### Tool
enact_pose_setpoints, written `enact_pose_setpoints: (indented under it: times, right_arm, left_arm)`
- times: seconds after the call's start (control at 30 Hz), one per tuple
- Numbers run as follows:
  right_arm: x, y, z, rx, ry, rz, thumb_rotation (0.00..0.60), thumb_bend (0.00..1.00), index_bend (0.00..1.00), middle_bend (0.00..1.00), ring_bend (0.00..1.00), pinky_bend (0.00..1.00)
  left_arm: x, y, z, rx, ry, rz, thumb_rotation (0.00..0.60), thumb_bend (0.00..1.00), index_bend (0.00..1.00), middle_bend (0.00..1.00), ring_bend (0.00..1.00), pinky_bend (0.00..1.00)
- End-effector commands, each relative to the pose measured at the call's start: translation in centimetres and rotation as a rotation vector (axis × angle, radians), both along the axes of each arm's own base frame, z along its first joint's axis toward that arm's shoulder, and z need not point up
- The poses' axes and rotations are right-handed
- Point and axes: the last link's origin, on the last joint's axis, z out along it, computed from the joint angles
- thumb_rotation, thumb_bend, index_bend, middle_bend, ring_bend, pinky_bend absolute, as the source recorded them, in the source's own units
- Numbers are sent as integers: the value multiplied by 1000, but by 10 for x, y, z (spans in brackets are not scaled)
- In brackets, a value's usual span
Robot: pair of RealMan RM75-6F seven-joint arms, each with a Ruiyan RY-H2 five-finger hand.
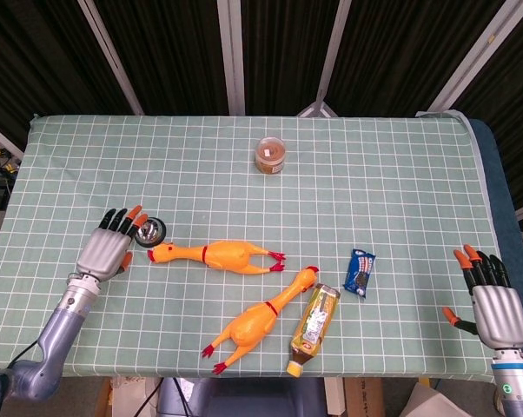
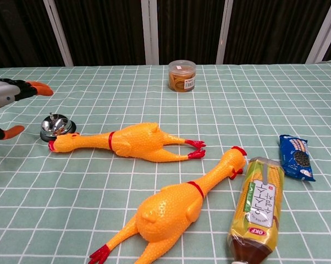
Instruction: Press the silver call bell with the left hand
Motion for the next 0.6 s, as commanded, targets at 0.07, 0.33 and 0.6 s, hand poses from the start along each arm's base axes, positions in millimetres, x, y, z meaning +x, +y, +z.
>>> enact_pose_setpoints:
  times: [0.07,0.33,0.6]
  right_arm:
    - [0,0,1,1,-2,2,600,252,0,0,0,0]
    - [0,0,1,3,-9,2,600,252,0,0,0,0]
    - [0,1,1,0,-15,-3,600,251,0,0,0,0]
  left_arm:
    - [2,4,-13,-24,35,8,600,630,0,0,0,0]
    - [-12,1,-26,-43,73,47,600,637,0,0,0,0]
    - [-27,1,-41,-96,104,98,600,640,0,0,0,0]
